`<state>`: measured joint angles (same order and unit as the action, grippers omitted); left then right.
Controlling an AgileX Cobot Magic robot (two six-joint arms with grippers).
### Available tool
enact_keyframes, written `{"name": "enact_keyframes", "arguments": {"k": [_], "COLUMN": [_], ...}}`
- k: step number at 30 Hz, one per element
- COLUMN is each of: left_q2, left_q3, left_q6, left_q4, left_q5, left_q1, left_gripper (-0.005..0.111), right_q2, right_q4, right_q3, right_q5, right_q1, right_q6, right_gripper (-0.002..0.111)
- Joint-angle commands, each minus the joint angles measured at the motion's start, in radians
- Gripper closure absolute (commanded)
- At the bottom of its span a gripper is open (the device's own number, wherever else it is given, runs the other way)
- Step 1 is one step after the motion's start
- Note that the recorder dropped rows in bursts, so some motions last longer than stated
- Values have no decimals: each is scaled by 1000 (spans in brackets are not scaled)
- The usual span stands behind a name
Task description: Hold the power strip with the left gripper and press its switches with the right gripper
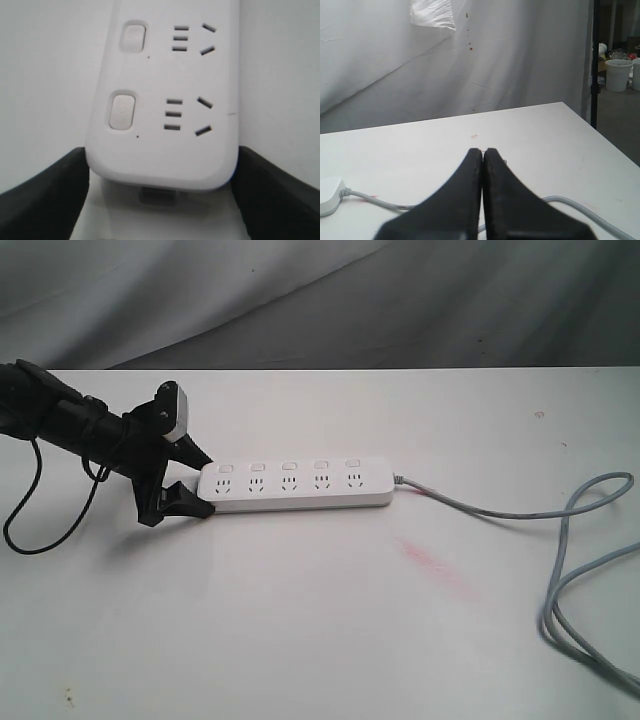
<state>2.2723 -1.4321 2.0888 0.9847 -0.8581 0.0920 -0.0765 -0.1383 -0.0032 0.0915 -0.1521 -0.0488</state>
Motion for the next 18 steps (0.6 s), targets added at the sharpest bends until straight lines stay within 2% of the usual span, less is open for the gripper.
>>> {"name": "enact_keyframes", "arguments": {"k": [1,6,8,10,13,18], "left_q2": [0,0,0,0,-6,-78], "left_q3": [-4,-4,-4,-4,-4,-4], "left_q6": [6,6,6,6,-31,-230], "left_q4": [7,7,7,7,8,6], "left_q5": [-1,-1,-1,-1,-6,-18], "left_q1": [2,2,2,2,2,19], "left_gripper": [40,39,30,15,5,5], "right_q2": [4,4,4,4,4,4], "right_q4": [-8,-8,-8,-8,-8,-8], "right_q3": [3,3,3,3,3,3], "right_q5": [2,2,2,2,2,2], "right_q1": [-6,-6,-6,-6,-6,-6], "right_q6": [4,4,4,4,4,4], "right_gripper": [108,108,108,108,108,108]}}
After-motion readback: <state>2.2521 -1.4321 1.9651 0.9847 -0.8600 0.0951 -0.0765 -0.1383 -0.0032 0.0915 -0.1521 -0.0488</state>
